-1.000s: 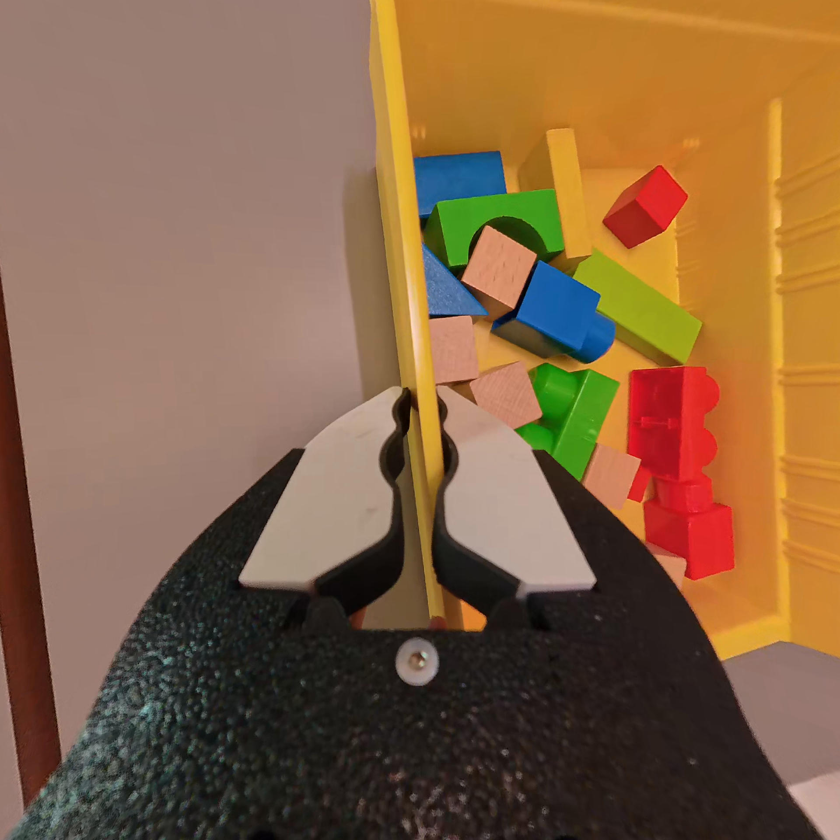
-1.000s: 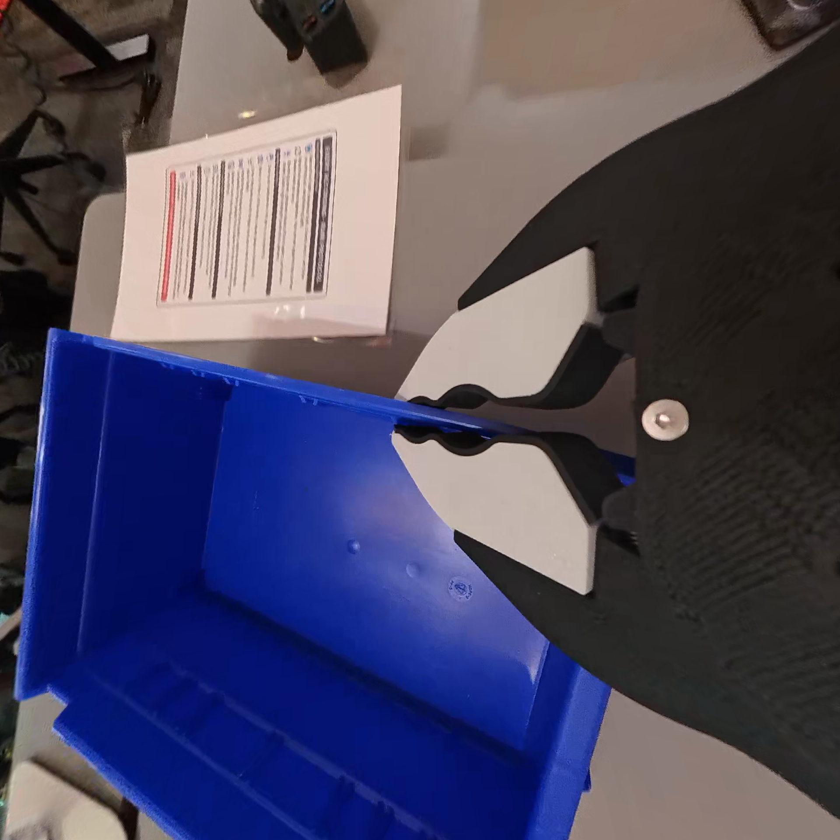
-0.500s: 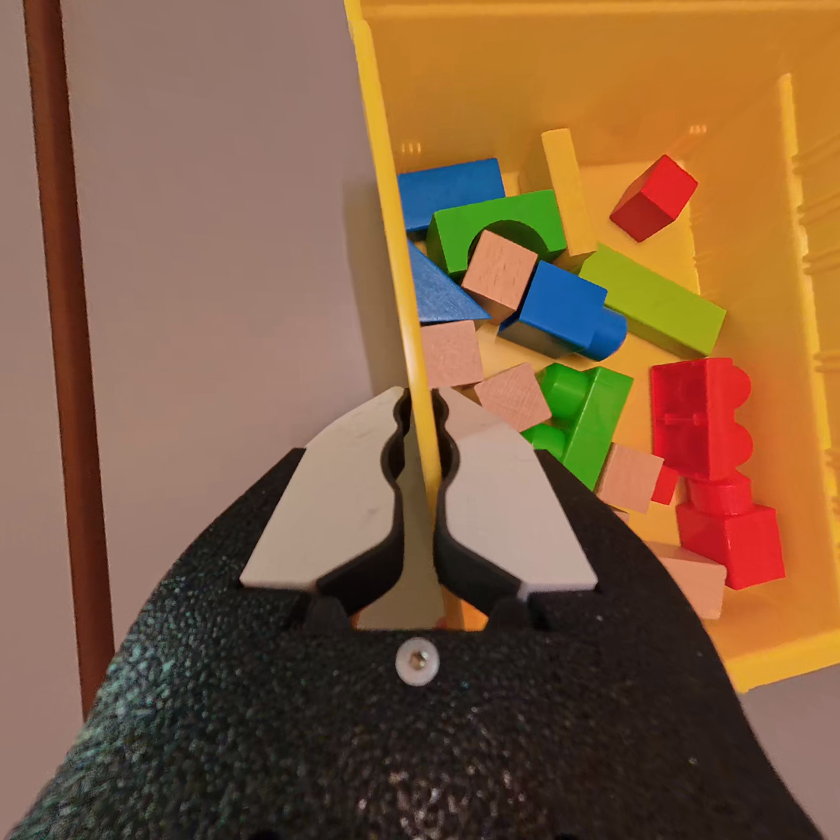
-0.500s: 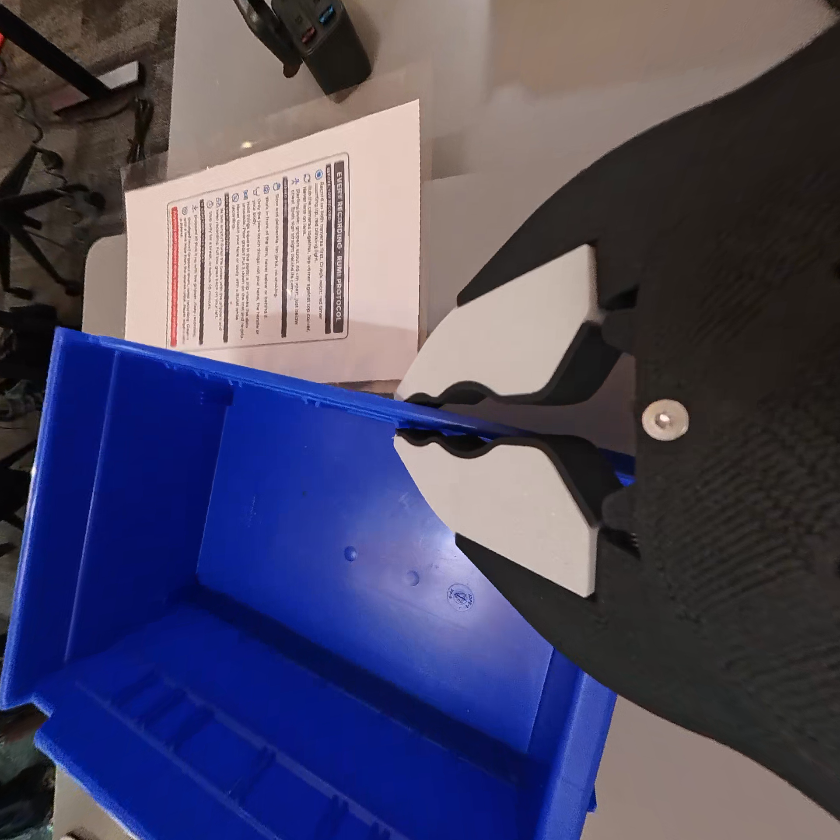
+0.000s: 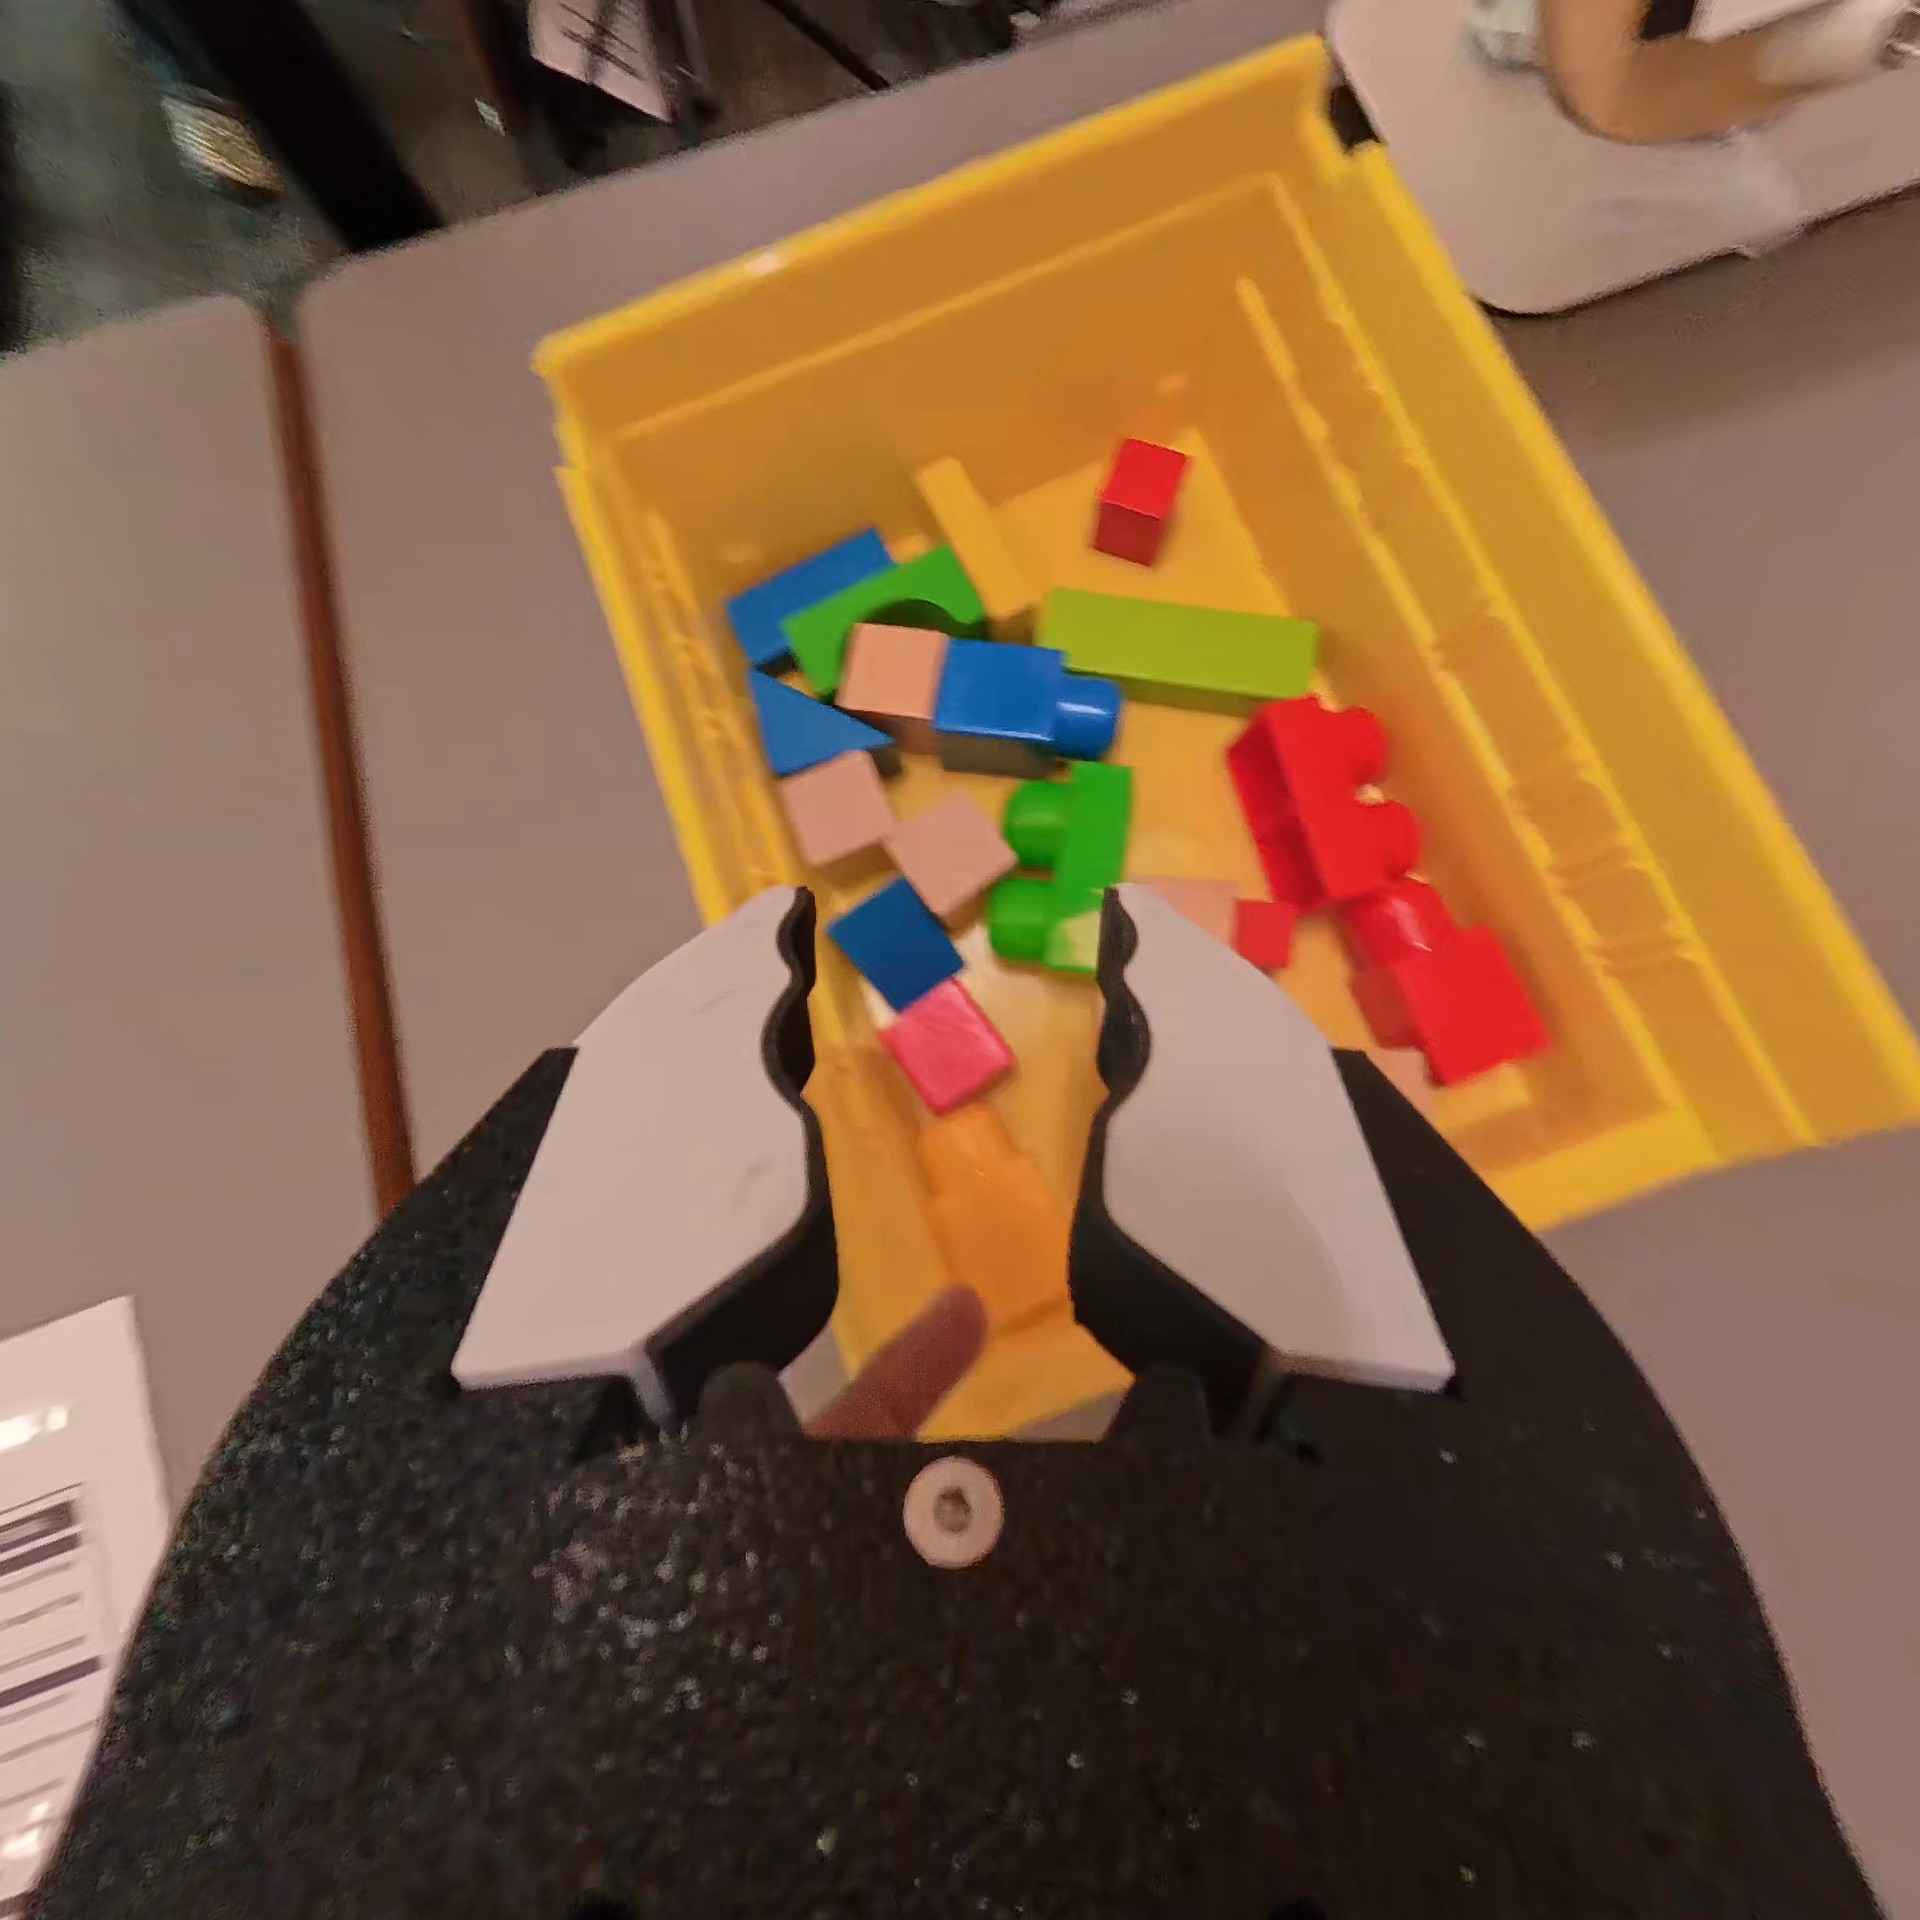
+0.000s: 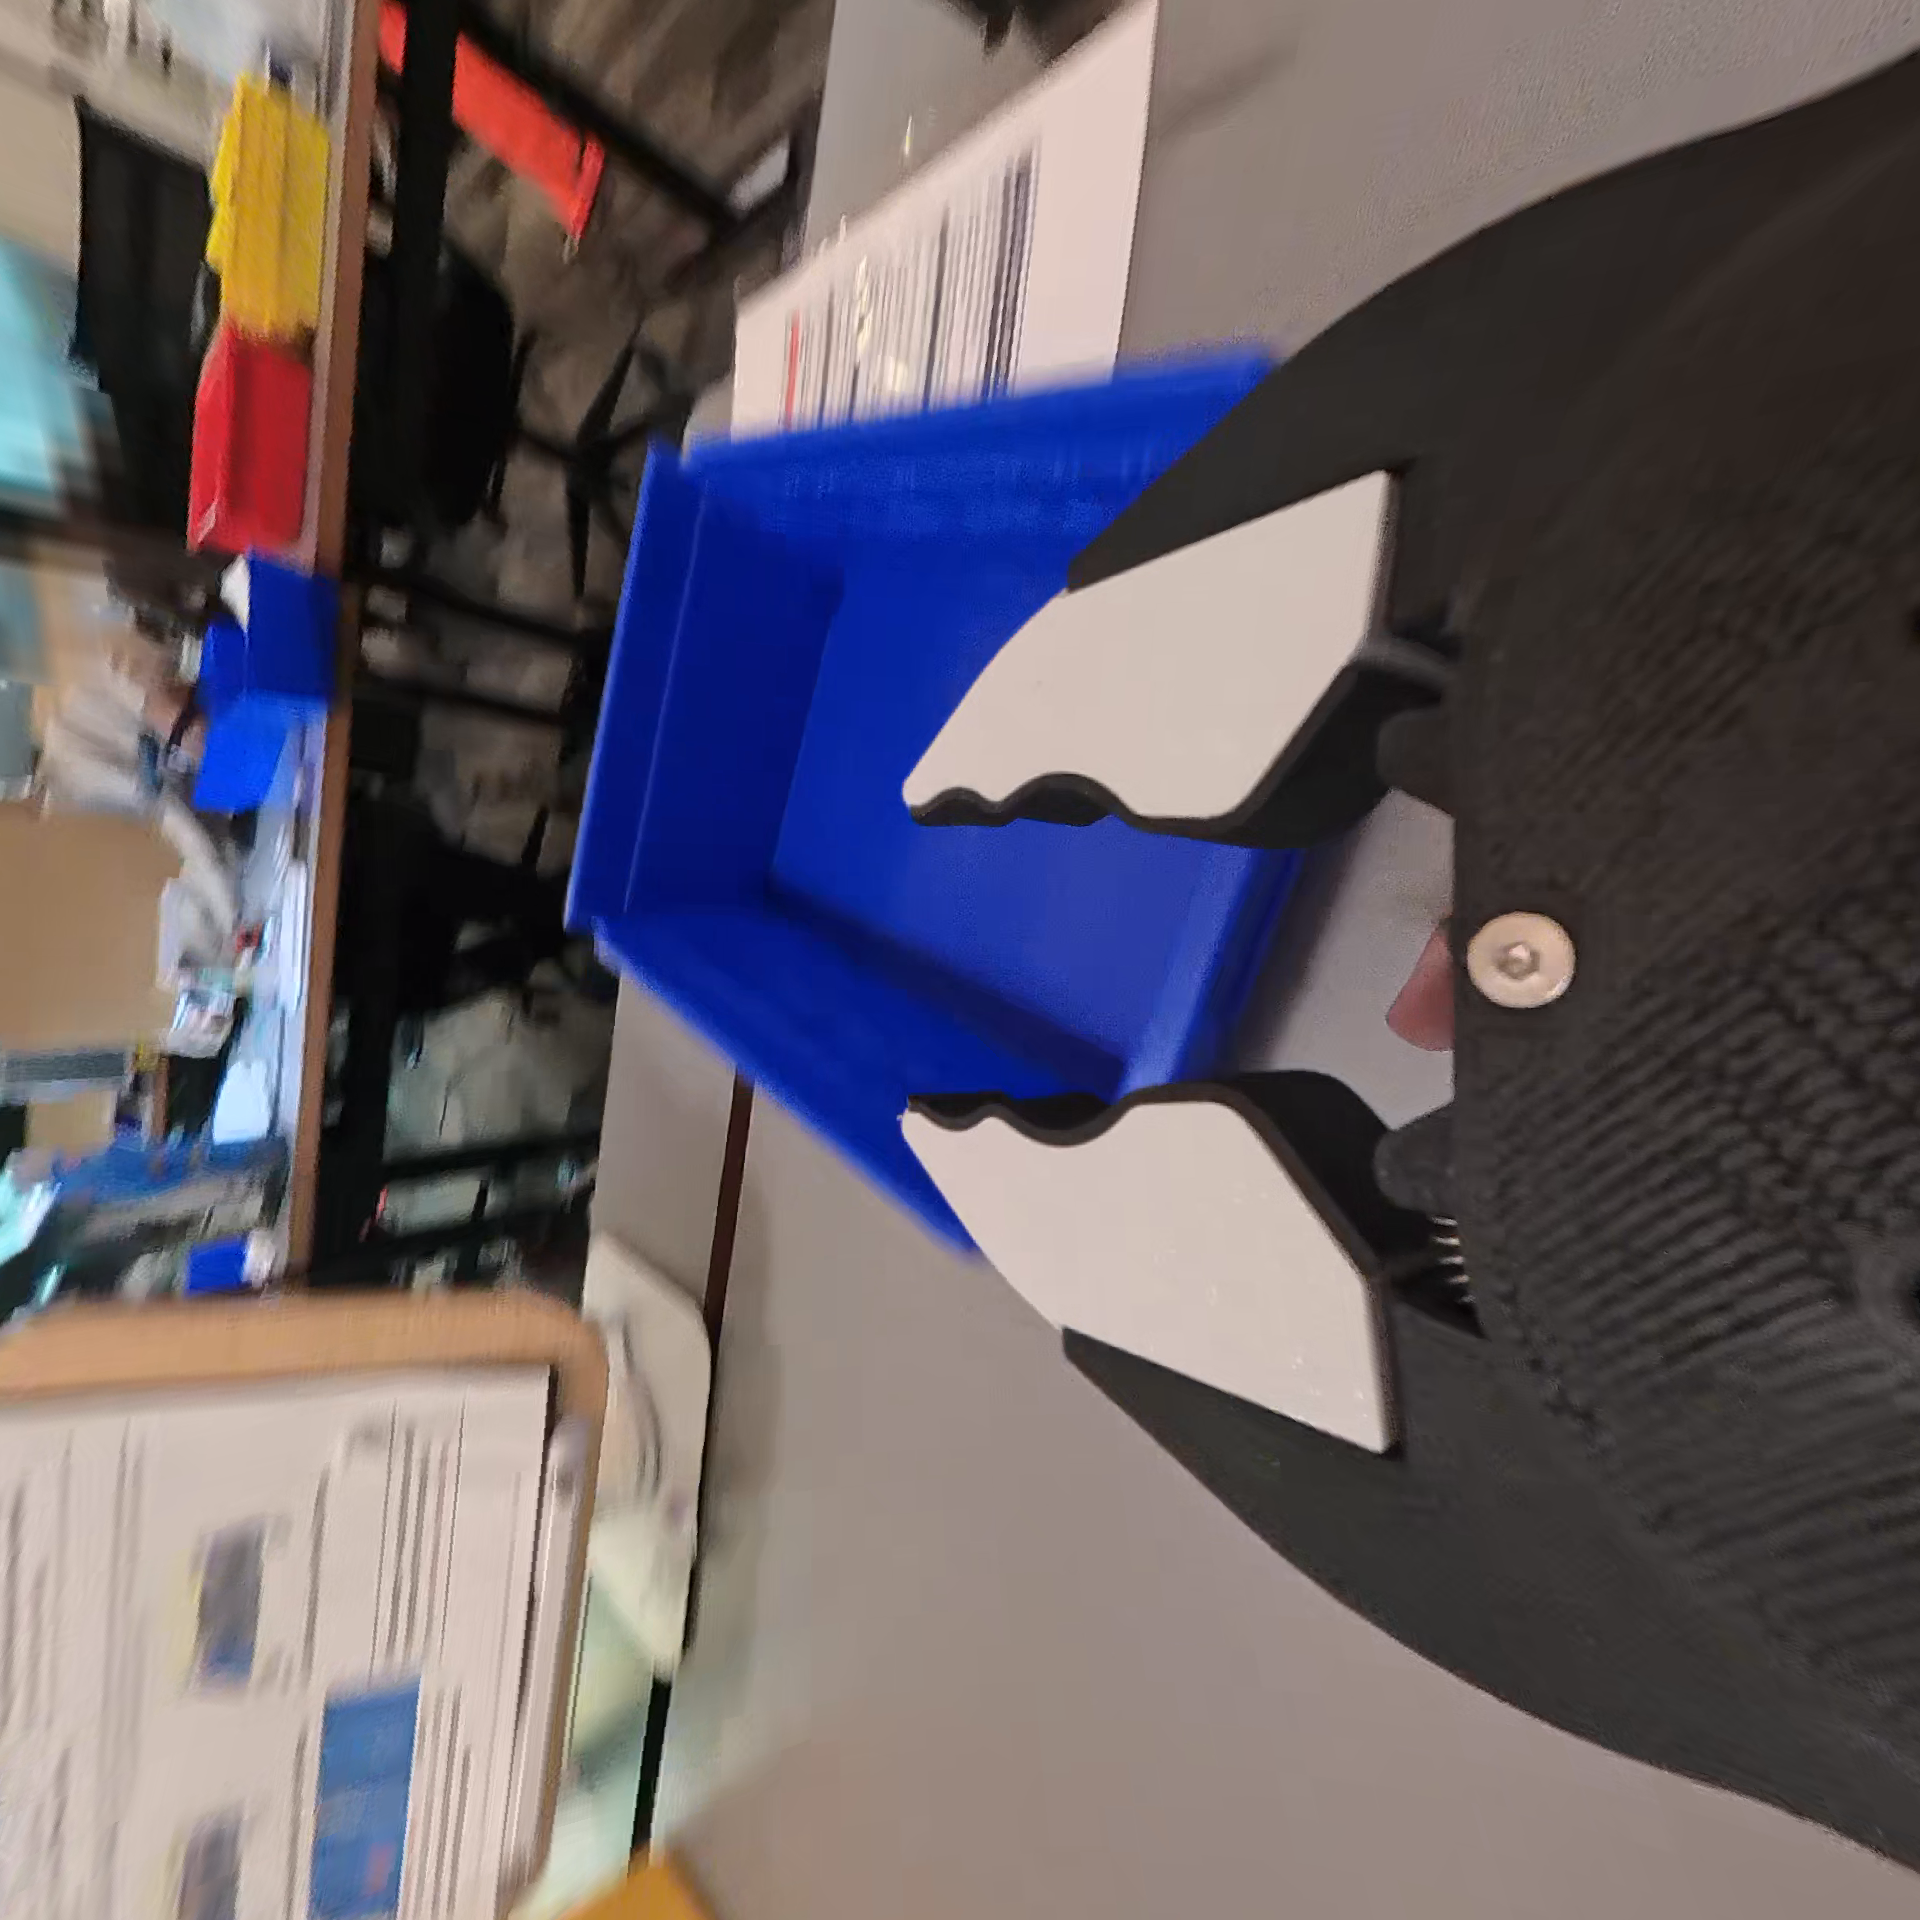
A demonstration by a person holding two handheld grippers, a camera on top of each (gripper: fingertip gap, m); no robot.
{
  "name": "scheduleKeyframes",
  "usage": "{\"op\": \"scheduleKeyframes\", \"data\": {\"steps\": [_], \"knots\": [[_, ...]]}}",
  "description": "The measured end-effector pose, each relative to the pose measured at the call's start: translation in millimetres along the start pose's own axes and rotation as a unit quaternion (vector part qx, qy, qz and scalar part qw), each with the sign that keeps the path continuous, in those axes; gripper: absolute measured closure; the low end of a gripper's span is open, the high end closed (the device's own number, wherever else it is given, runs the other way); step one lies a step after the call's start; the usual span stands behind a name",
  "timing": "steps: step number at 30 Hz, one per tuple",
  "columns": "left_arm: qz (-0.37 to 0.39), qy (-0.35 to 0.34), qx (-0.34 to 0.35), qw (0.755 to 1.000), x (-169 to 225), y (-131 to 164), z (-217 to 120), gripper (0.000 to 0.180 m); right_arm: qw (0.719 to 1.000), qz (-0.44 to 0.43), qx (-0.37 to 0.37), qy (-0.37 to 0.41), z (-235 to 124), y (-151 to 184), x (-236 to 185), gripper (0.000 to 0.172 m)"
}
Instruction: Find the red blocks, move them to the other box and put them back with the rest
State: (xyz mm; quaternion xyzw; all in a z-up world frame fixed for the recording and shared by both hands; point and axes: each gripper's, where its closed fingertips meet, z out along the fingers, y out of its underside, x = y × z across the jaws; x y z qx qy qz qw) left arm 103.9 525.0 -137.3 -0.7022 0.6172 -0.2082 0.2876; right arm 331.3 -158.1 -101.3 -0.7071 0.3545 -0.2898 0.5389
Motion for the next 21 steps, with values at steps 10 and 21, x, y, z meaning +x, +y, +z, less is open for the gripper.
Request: {"op": "scheduleKeyframes", "data": {"steps": [10,21], "knots": [[-0.081,0.022,-0.186,0.979,33,51,15,0.118,0.995,-0.062,0.018,-0.081,0,17,-90,0.123],[-0.215,-0.076,-0.256,0.94,13,71,45,0.122,0.996,-0.045,0.029,-0.066,-11,13,-67,0.123]]}}
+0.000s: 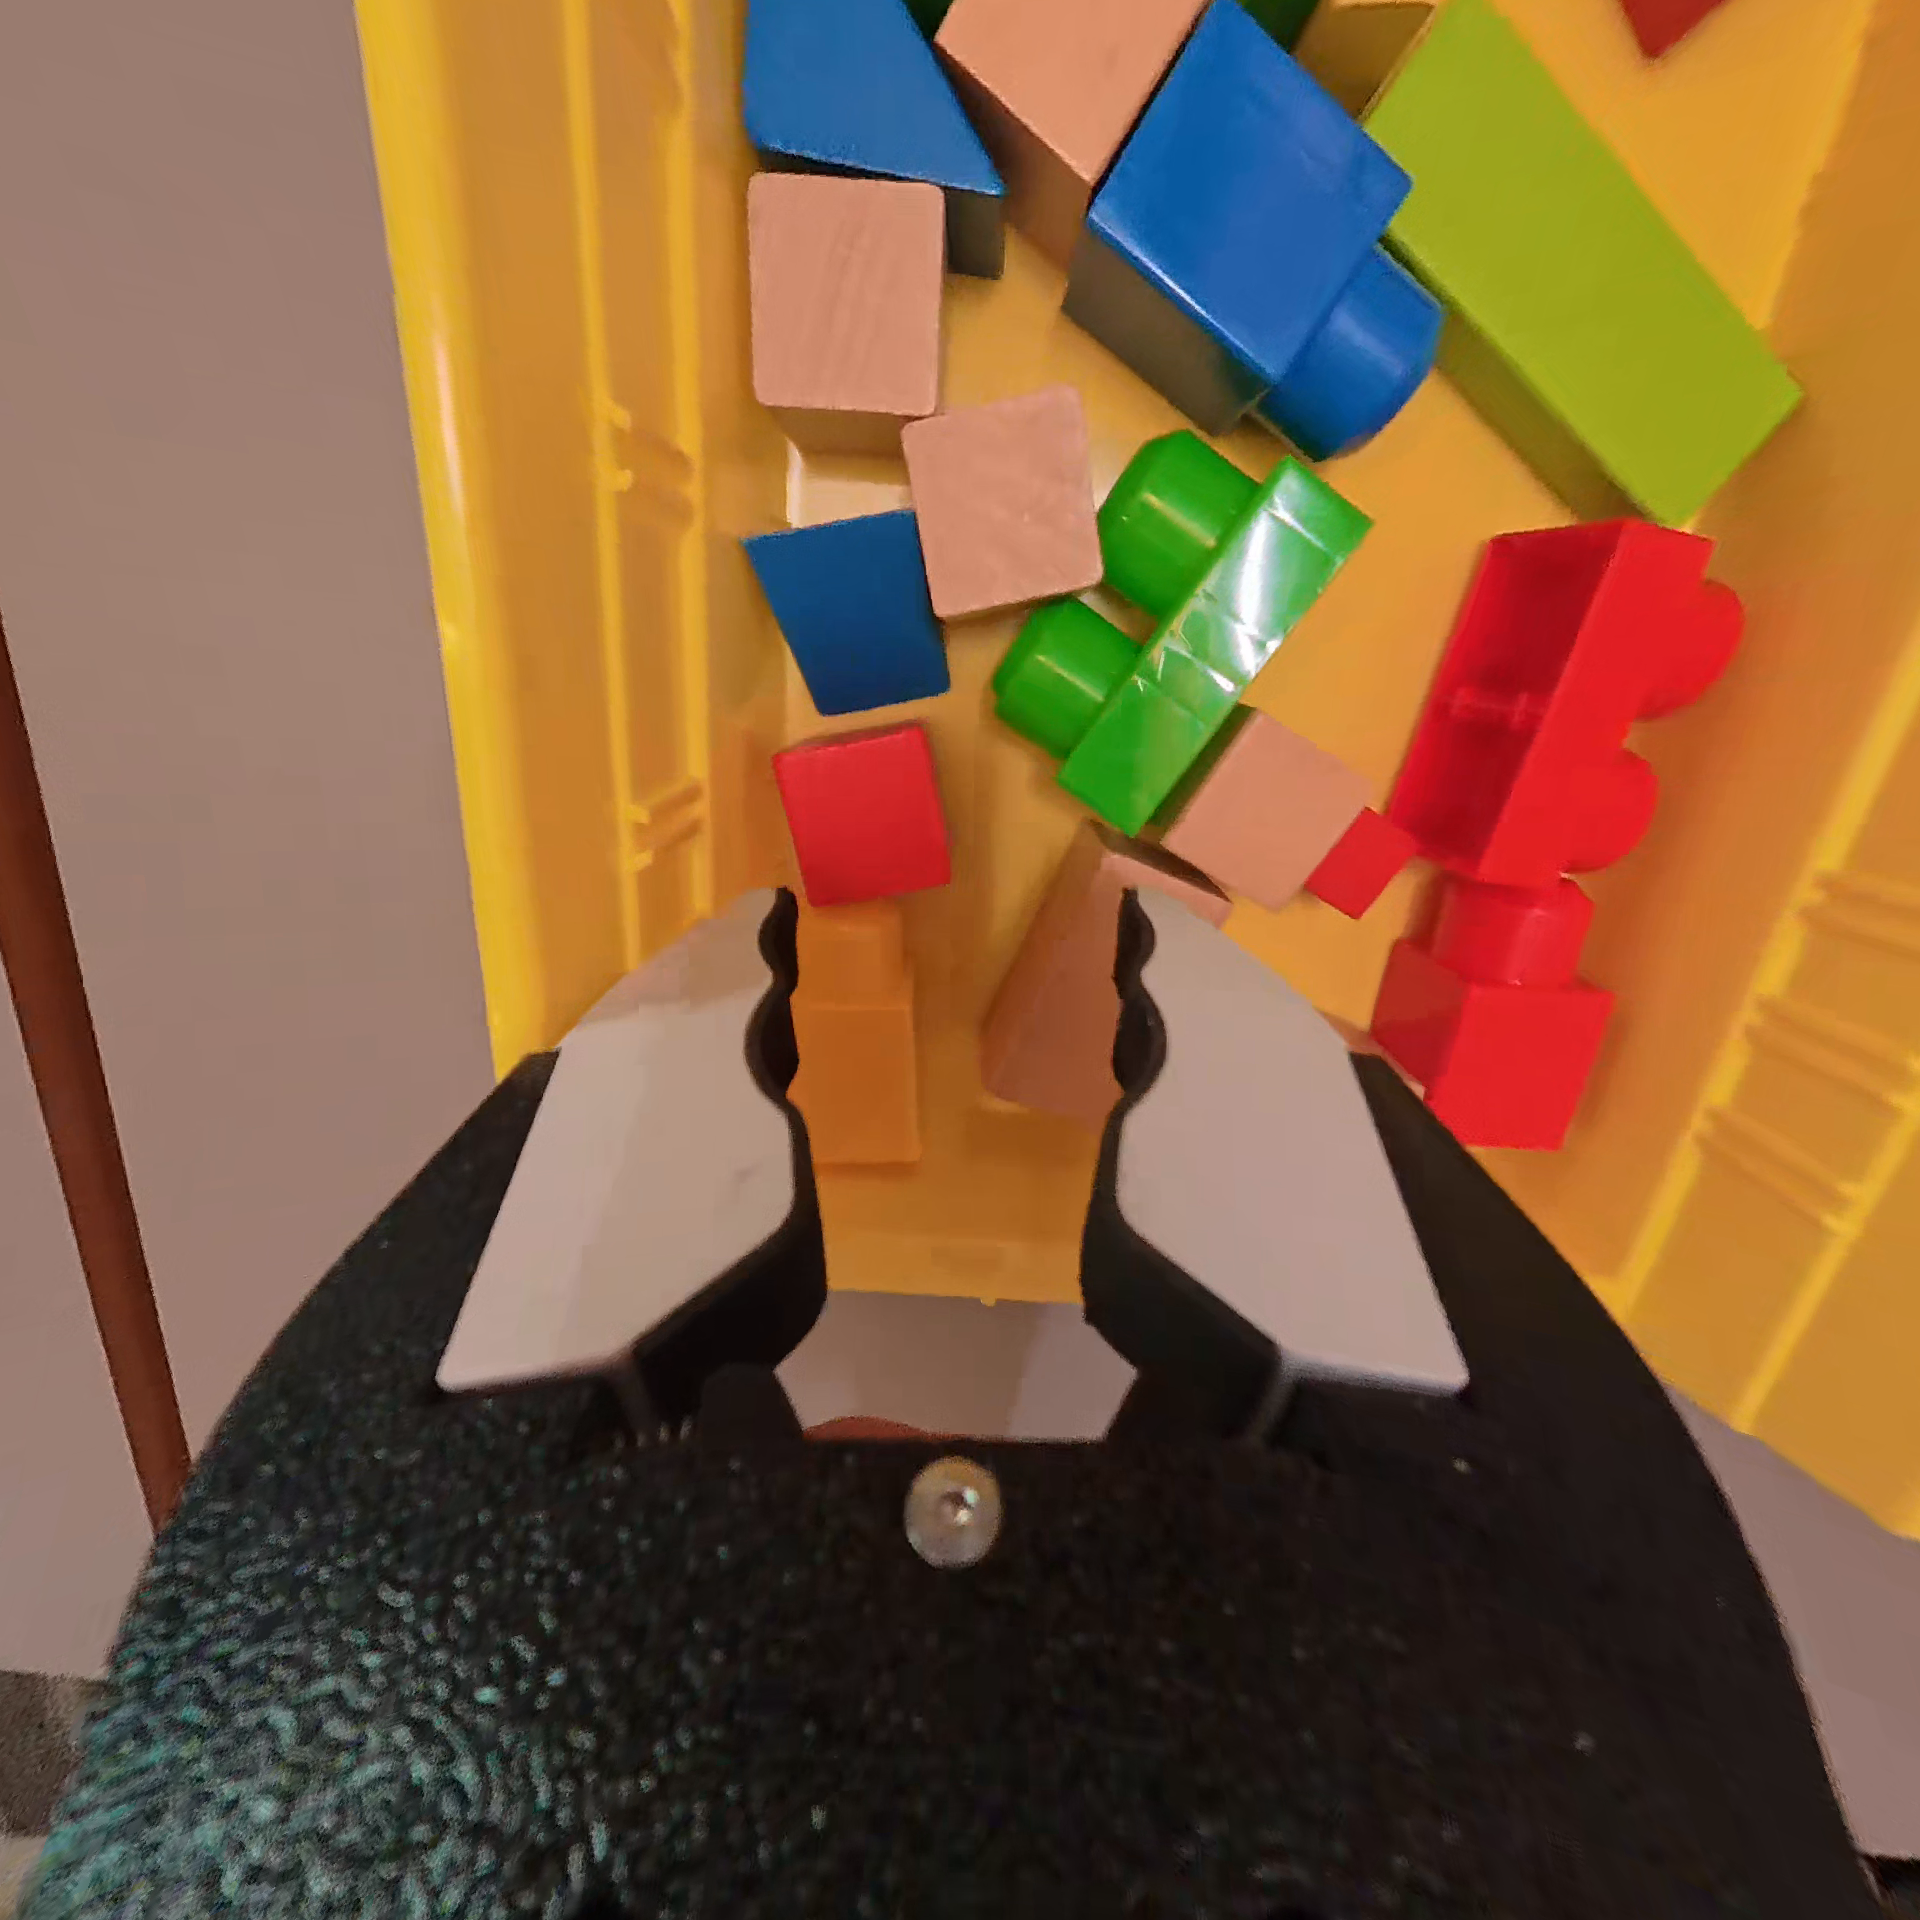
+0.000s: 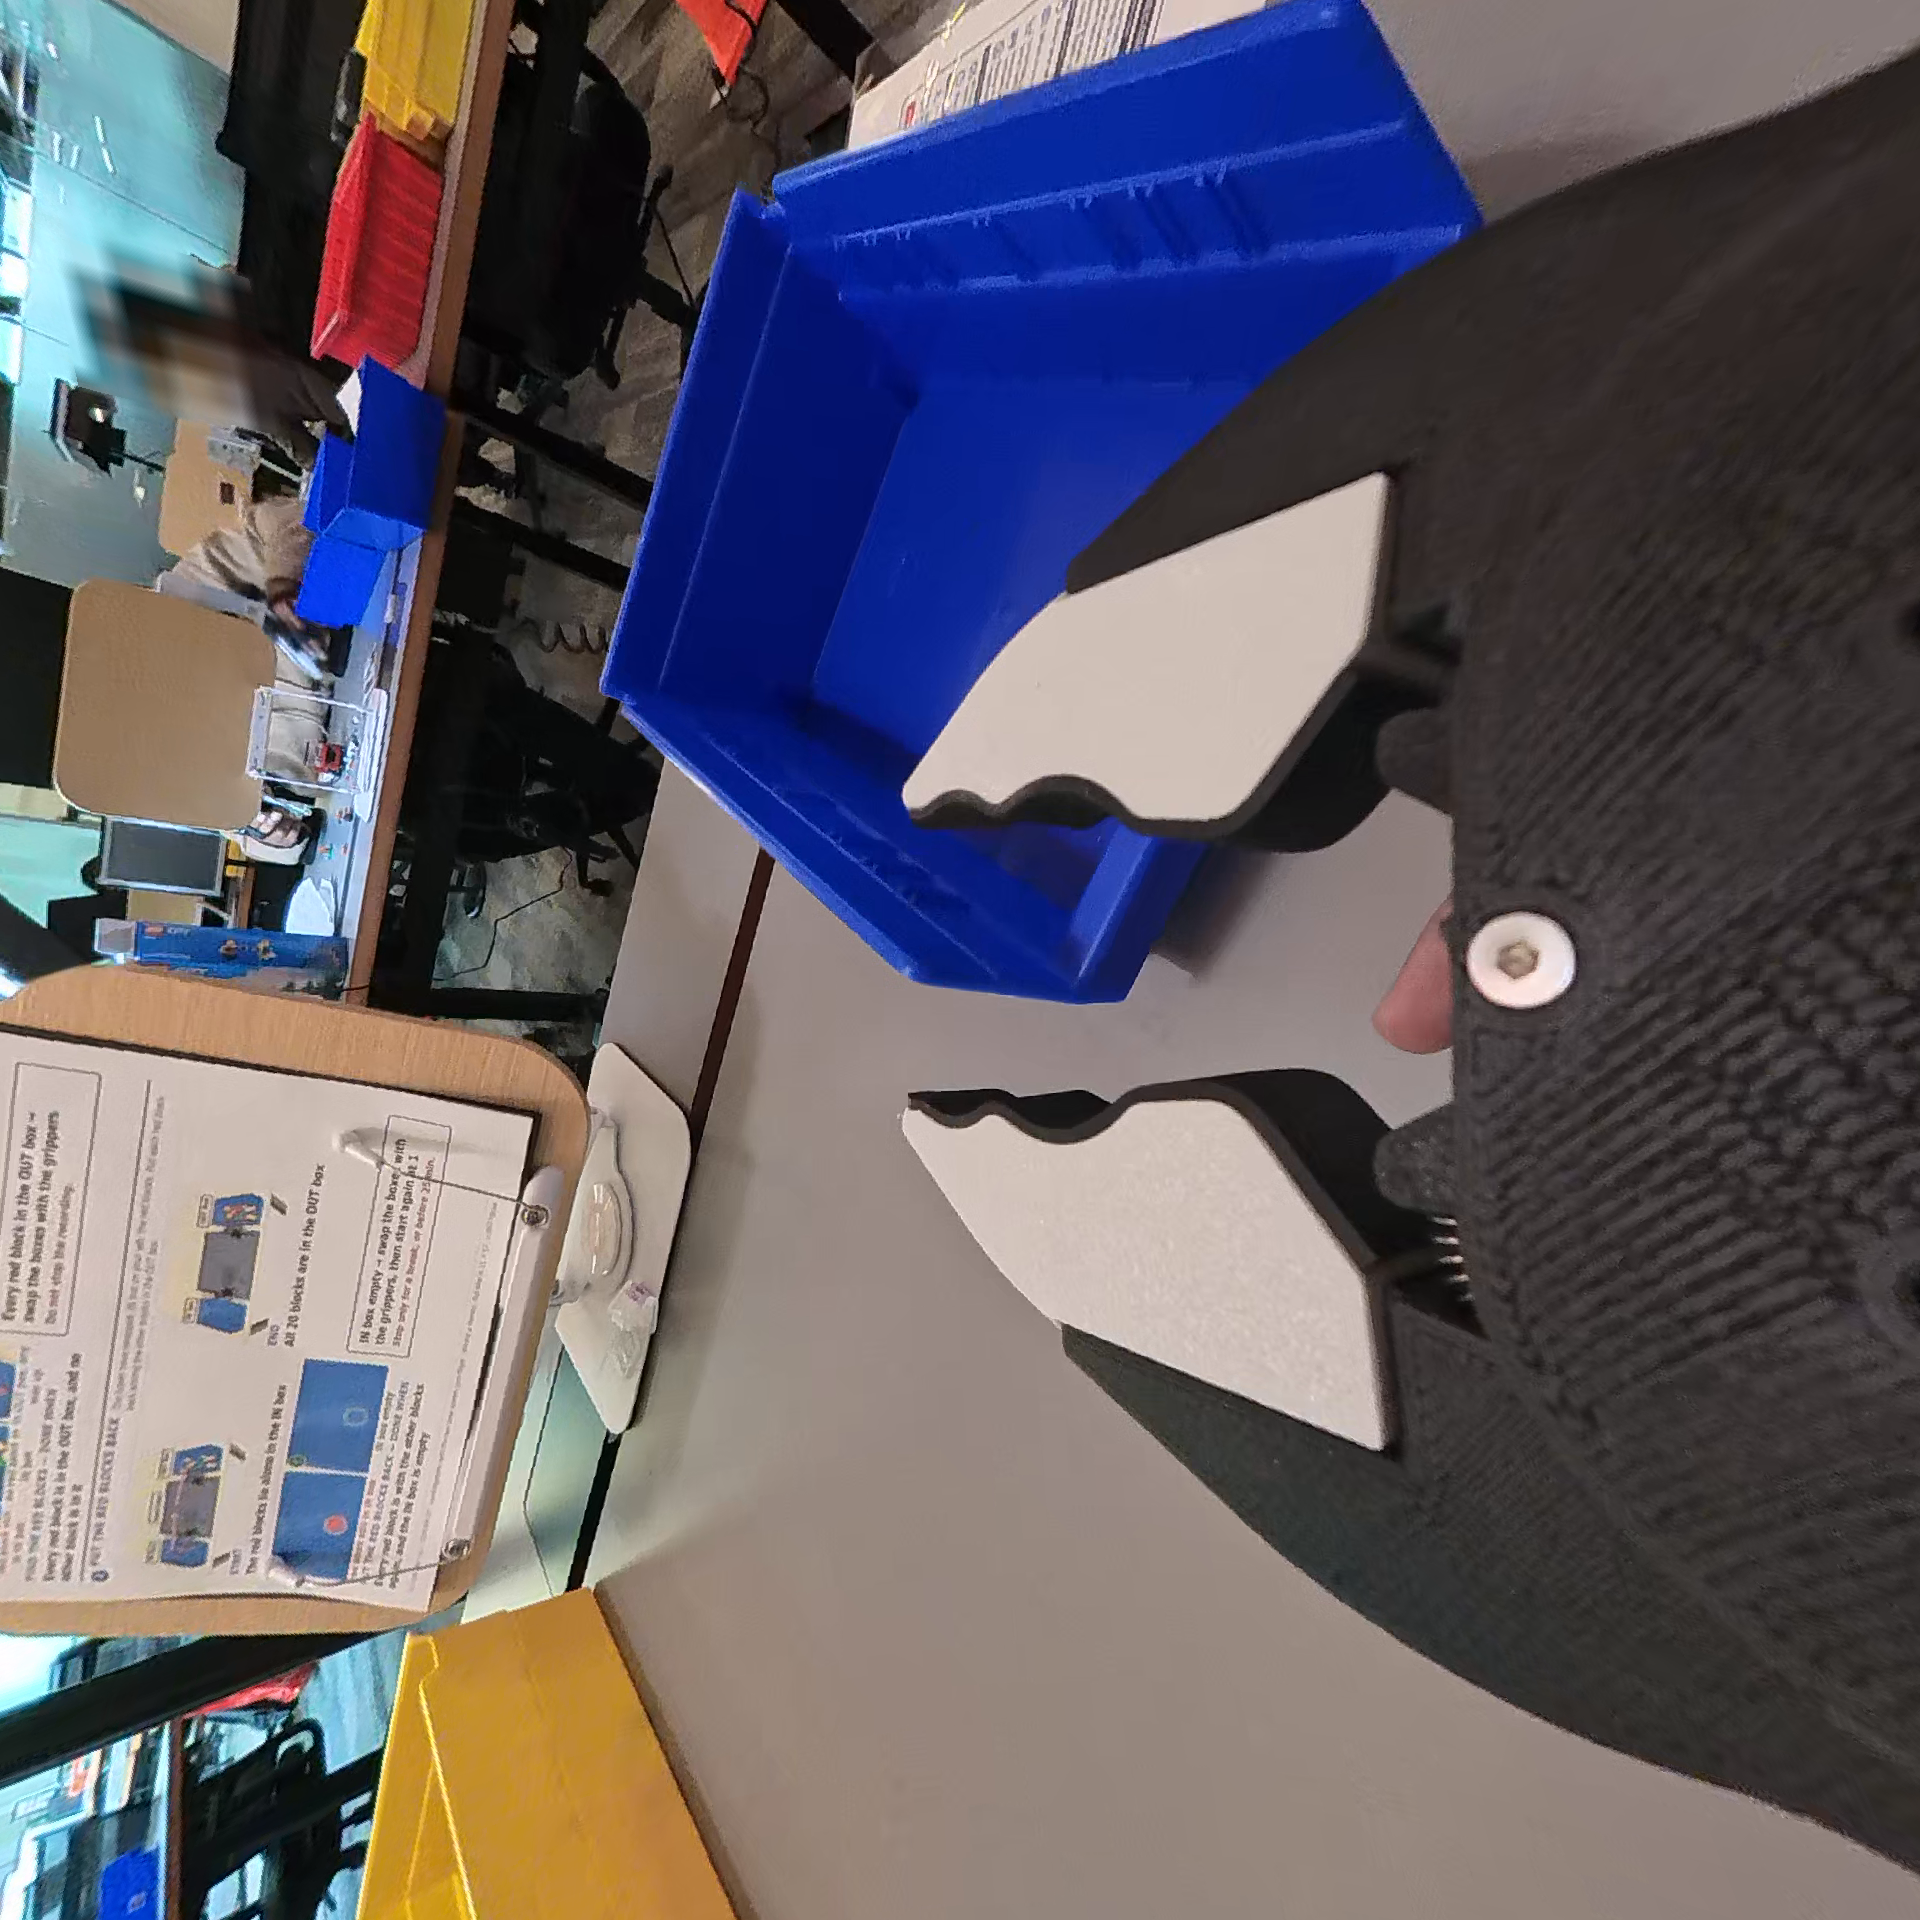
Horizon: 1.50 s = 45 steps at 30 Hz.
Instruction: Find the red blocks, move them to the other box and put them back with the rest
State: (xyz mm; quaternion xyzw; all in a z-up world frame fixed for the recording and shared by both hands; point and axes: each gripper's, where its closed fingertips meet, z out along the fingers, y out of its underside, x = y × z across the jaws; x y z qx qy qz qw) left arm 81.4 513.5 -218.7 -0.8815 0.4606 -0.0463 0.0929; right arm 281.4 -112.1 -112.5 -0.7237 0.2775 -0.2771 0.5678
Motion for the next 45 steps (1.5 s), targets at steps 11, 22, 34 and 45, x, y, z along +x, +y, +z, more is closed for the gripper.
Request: {"op": "scheduleKeyframes", "data": {"steps": [11,22,34,45], "knots": [[-0.051,-0.08,0.001,0.995,-10,-4,16,0.133,1.0,0.007,0.01,-0.002,-6,0,8,0.123],[-0.065,-0.115,-0.001,0.991,-16,-1,35,0.147,1.0,0.022,0.015,-0.005,-8,3,15,0.123],[0.053,0.082,0.227,0.969,52,-38,-98,0.147,0.998,-0.011,0.019,-0.054,3,0,-17,0.12],[0.337,0.418,0.348,0.769,290,76,-164,0.147,0.951,0.023,0.106,-0.291,0,-35,-139,0.111]]}}
